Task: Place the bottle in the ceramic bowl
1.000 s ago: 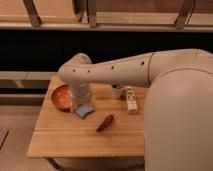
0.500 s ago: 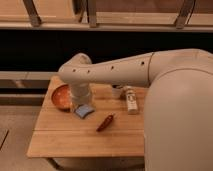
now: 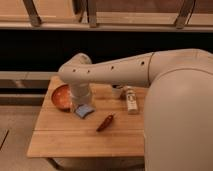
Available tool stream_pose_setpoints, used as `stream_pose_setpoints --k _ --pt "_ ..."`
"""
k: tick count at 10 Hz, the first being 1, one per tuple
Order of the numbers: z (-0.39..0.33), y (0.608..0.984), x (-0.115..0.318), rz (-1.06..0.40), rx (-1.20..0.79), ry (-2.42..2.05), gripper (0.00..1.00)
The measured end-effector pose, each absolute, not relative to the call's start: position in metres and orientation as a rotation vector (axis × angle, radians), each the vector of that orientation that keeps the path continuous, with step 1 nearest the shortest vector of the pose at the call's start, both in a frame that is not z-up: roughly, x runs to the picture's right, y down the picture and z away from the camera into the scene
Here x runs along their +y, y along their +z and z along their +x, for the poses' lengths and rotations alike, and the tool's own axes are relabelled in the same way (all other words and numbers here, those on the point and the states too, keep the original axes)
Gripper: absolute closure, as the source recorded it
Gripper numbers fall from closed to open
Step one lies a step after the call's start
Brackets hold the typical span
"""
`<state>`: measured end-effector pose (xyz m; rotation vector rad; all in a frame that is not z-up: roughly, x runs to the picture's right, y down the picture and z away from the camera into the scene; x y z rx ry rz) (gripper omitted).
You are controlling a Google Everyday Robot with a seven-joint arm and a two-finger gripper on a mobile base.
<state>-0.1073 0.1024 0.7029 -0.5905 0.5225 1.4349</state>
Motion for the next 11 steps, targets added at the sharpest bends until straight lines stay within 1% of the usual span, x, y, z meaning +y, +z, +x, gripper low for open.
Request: stream_pose_setpoints --k 11 --pt "-0.1072 0.7035 0.0998 -0.579 0.526 1.425 0.35"
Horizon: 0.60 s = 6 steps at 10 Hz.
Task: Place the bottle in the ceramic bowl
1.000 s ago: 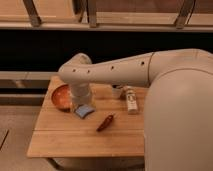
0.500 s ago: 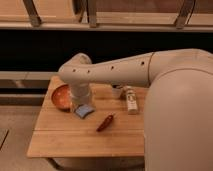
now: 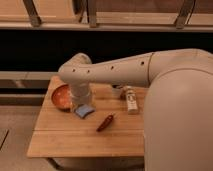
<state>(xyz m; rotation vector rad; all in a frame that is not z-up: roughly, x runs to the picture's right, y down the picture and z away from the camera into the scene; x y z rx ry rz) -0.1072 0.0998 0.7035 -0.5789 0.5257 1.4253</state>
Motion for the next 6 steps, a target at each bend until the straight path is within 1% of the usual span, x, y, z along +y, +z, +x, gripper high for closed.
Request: stream_pose_setpoints --k 1,2,4,6 --pt "-0.108 0.708 0.090 -0.547 0.526 1.412 0.35" --pt "-0.106 0.718 0.068 -0.485 0.522 1.416 0.35" --pt "-0.075 0.732 0.021 -0.352 0.500 1.488 0.35" --pt "-0.040 0.729 -0.015 -0.251 0.414 1.588 0.35"
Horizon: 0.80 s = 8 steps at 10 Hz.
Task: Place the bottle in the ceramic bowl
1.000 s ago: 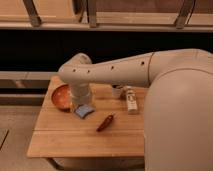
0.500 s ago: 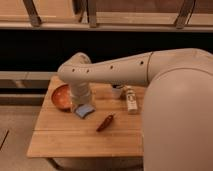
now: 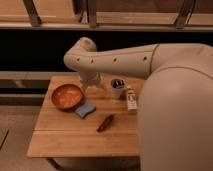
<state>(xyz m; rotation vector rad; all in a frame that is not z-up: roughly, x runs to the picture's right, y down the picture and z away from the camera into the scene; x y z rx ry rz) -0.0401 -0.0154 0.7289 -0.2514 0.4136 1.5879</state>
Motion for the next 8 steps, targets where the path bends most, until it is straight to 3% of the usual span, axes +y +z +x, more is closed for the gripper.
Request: stream_pose_setpoints --k 3,8 --pt "-0.012 0.719 -0.041 -0.183 0.323 1.667 0.35" --pt "-0.013 0.720 -0.014 -0.194 0.372 1.651 0.35"
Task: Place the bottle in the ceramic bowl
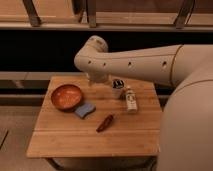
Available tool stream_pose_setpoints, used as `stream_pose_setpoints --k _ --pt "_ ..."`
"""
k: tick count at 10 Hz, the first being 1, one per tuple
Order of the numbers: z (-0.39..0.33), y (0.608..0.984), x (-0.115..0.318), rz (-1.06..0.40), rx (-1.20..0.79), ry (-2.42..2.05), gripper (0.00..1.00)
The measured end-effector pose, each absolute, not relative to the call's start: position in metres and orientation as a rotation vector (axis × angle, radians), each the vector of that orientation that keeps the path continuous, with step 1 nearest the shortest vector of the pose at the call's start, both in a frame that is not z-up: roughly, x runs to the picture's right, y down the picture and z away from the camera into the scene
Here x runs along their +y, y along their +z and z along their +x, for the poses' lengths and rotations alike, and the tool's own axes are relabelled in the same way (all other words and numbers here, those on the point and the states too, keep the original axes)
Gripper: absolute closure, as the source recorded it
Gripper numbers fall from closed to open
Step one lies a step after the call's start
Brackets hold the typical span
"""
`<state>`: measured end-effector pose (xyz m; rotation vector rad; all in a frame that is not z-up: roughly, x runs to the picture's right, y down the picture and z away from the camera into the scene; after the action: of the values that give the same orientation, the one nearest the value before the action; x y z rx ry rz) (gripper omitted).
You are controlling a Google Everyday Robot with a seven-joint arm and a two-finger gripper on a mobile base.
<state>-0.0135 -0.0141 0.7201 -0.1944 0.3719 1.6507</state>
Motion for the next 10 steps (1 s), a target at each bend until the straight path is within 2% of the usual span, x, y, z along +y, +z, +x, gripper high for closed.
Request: stream_pose_setpoints --k 3,7,10 --pt "0.051 0.719 0.013 -0.194 0.430 1.800 0.35" --pt "0.128 0.742 0.008 -0.197 0.273 2.045 0.35" --pt "0.153 0.753 0.007 -0.203 0.219 2.091 0.35"
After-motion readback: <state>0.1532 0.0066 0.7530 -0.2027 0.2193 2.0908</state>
